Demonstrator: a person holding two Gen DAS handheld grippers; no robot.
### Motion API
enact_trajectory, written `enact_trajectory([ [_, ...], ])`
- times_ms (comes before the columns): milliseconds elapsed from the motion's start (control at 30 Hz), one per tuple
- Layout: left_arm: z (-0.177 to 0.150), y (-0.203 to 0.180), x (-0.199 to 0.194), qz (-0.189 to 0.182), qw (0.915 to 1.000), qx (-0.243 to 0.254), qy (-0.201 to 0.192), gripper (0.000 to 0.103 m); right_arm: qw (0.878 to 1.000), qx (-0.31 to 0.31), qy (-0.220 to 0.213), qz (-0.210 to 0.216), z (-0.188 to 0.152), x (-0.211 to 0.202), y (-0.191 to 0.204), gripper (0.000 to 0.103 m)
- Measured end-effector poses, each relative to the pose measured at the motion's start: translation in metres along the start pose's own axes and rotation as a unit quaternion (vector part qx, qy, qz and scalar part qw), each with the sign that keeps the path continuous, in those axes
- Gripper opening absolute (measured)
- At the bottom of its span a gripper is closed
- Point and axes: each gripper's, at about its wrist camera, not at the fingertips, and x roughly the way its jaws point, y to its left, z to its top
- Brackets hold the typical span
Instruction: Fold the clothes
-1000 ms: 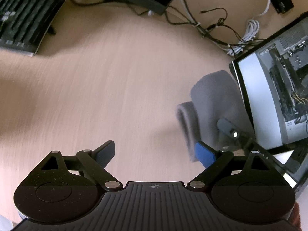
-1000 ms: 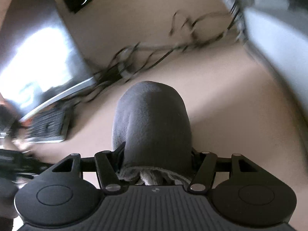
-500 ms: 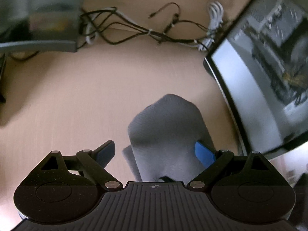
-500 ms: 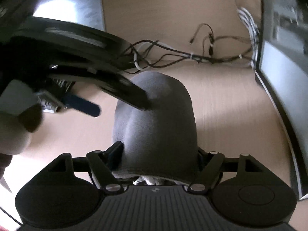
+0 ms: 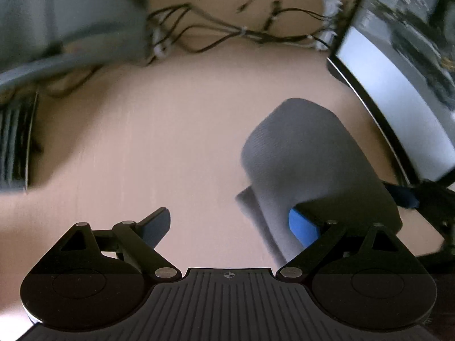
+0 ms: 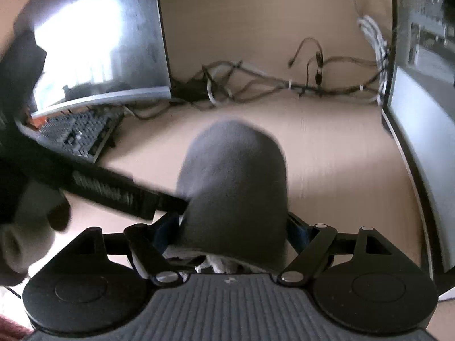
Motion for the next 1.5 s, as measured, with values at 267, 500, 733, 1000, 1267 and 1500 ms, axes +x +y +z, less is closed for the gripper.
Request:
enact_trajectory([
  [267, 0.008, 0.033, -0.024, -0.044, 0.9955, -0.078, -0.03, 0.089, 0.996, -0.079, 0.011, -0.03, -0.009, 0.01, 0.032, 0.072],
  [500, 0.03, 0.009, -0.02, -0.034, 0.9978, -0.04, -0.04, 0.091, 0.991, -0.132, 0.007, -0.02, -0.017, 0.007, 0.052, 0.073],
  [733, 0.008, 0.017, -0.001, -0.035, 0.9981, -0.048, -0.012, 0.092, 0.996, -0.086, -0.017, 0.019, -0.003, -0.018, 0.021, 0.073],
  [1000, -0.006, 0.044, -0.022, -0.041, 0.9934, -0.107, -0.005, 0.092, 0.989, -0.129, 0.024, 0.062, -0.014, 0.014, 0.043, 0.078],
  [1267, -0.039, 0.056, -0.034, -0.131, 0.9758, -0.166, 0.057, 0.093, 0.994, -0.092, 0.027, 0.058, -0.019, 0.018, 0.028, 0.084],
  [1500, -0.023, 0.039, -0.005, -0.141, 0.9717, -0.181, 0.057, 0.093, 0.997, -0.042, 0.031, 0.063, -0.019, 0.025, 0.008, 0.078],
])
